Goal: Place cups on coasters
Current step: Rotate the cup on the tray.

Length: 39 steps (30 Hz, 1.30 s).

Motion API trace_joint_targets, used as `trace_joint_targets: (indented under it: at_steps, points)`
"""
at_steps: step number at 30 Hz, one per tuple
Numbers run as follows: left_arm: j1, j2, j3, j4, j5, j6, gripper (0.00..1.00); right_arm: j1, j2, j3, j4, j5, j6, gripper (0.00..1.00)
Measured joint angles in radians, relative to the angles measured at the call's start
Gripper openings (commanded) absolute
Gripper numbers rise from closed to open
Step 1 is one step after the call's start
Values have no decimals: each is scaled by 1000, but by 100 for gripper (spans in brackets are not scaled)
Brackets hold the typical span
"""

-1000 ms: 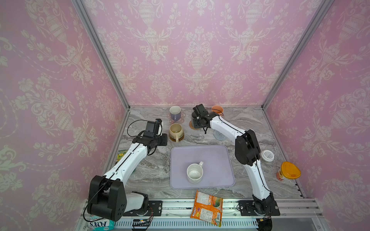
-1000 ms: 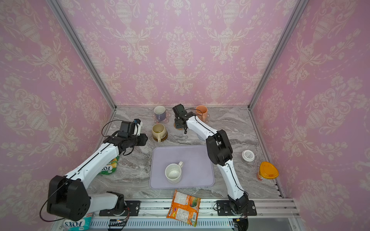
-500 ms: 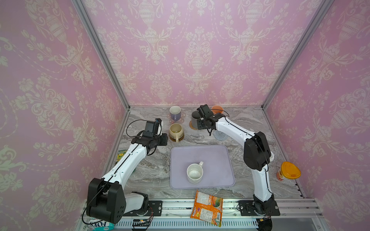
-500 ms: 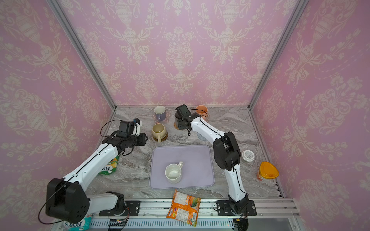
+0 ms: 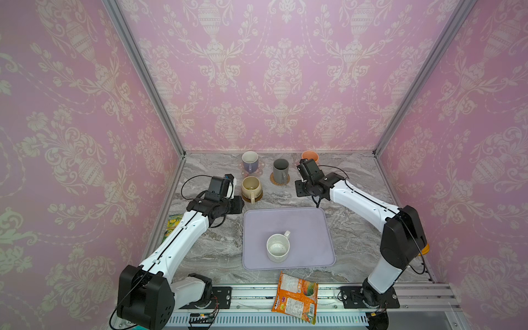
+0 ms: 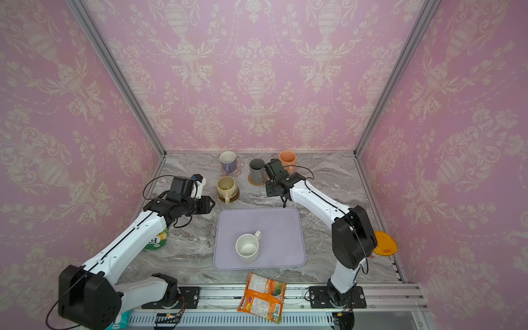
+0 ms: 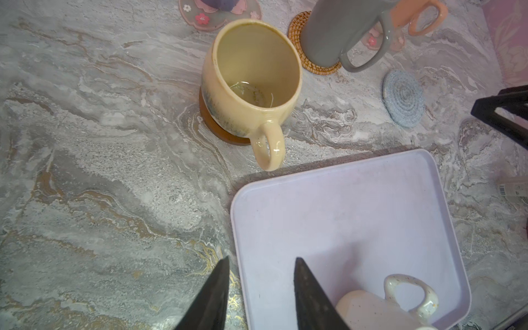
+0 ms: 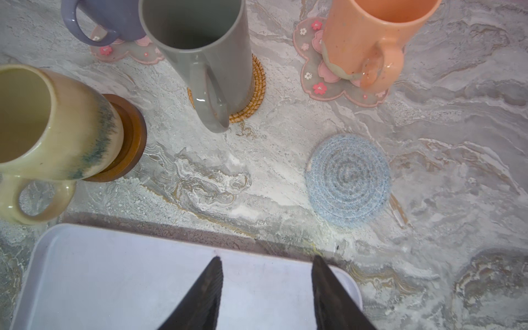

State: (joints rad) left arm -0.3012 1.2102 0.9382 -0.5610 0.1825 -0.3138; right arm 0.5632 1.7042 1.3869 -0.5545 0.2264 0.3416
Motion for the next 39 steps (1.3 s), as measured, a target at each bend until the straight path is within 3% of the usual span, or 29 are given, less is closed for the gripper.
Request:
trace_joint_targets:
  at_steps: [14,24,33,39]
  points:
    - [-239,-11,-87,-102,-166,-169,39,76,-247,-309,-7,-56,0,53]
    - [-339,-44,-94,-201,-244,-274,39,103,-236,-308,18,-99,3,54]
    - [-502,-22,-166,-203,-246,-404,39,145,-158,-260,27,-158,3,54]
    - [-536,-11,-173,-192,-232,-448,39,163,-134,-251,26,-197,2,54]
